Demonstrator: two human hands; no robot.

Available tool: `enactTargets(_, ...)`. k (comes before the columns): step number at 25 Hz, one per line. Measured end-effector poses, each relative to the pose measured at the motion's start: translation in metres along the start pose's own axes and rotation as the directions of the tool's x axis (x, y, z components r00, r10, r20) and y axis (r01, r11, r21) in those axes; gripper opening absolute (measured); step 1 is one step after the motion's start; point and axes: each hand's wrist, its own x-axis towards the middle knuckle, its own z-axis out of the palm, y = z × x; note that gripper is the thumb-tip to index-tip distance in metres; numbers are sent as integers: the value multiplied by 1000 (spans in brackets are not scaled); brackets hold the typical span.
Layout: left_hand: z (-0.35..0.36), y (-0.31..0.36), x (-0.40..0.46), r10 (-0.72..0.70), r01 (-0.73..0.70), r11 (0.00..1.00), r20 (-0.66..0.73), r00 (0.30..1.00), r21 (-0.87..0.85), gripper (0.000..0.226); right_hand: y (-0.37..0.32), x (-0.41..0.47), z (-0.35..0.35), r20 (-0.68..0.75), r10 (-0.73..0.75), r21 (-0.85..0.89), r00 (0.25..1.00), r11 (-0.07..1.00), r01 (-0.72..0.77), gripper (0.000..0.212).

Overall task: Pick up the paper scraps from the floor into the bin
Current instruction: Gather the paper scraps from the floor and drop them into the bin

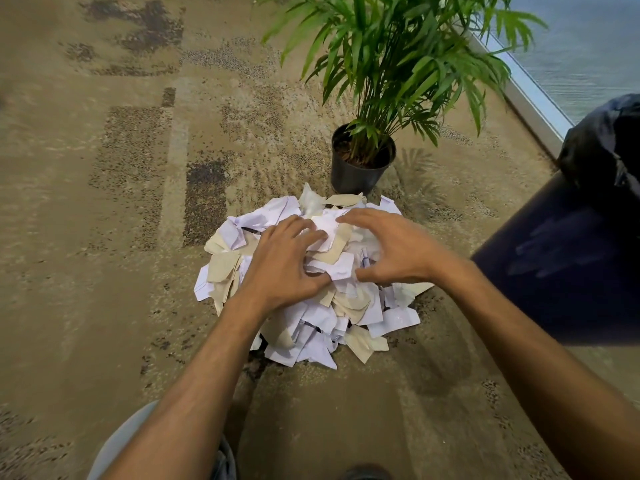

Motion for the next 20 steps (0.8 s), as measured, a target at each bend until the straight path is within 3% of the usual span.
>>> enactTargets(3,0,3,-1,-4,4,1000,-18,1000,-6,75,6,-1,-4,-55,43,3,998,999,-43,81)
enactTargets(5,0,7,-2,-3,2,1000,-19,1000,-20,71,5,-1,2,-105,51,-85,993,995,-60,74)
enactTargets(9,-3,9,-1,26,-33,998,-120,992,-55,37,5,0,19,-150,54,-160,987,984,-78,55)
enactTargets(14,-10,7,-4,-111,42,972,-301,947,-229,24,12,-6,19,-223,87,-53,971,993,-101,31)
enactTargets(20,-13,1,-2,-183,111,975,-410,893,-194,23,23,-12,-9,-202,140,170,969,980,-106,22)
